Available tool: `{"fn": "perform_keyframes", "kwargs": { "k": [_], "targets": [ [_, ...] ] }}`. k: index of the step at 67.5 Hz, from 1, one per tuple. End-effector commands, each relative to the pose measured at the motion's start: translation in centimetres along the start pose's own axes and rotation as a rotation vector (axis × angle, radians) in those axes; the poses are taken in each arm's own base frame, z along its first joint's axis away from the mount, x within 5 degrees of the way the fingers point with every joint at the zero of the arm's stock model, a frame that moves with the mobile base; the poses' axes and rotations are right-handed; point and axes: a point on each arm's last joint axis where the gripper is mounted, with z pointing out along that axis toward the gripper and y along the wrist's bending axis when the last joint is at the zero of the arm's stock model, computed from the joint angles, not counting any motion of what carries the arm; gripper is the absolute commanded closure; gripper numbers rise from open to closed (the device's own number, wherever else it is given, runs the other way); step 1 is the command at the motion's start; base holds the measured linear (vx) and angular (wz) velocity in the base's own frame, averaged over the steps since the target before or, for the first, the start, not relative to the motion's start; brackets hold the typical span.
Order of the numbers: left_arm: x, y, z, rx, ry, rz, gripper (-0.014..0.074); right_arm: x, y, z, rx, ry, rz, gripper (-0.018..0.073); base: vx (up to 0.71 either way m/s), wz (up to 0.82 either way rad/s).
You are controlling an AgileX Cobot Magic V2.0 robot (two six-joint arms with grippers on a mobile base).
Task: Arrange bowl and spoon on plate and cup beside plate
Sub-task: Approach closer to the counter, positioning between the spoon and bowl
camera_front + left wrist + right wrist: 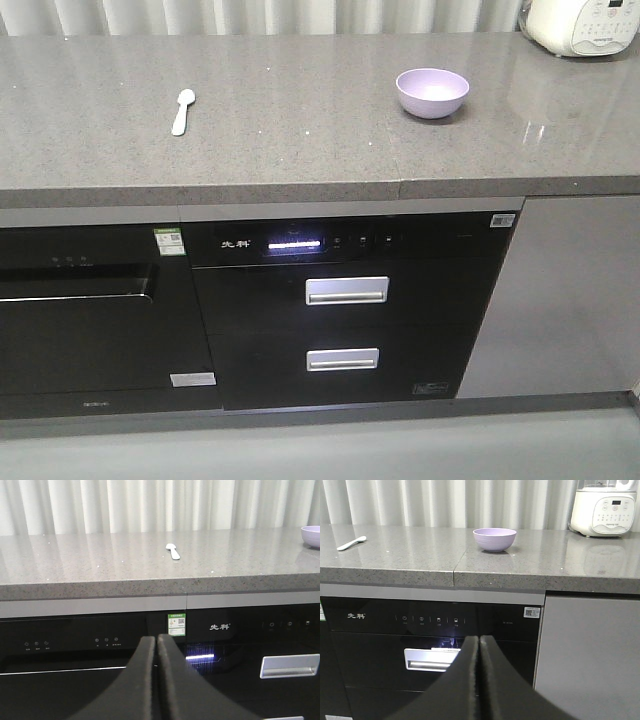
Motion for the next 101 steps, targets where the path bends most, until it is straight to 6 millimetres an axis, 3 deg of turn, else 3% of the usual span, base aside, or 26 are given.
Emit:
{"fn": "perform_keyframes", "kwargs": {
  "k": [1, 101],
  "targets": [
    [-1.40, -0.12, -0.29, 0.011, -0.111, -0.009, 0.0603, -0.46, -0.06, -0.02, 0.010, -0.075, -0.009, 0.0566, 0.12, -0.01],
    [-1.40, -0.12, -0.29, 0.011, -0.111, -0.009, 0.0603, -0.46, -0.06, -0.02, 0.010, -0.075, -0.009, 0.0566, 0.10, 0.00]
  ]
}}
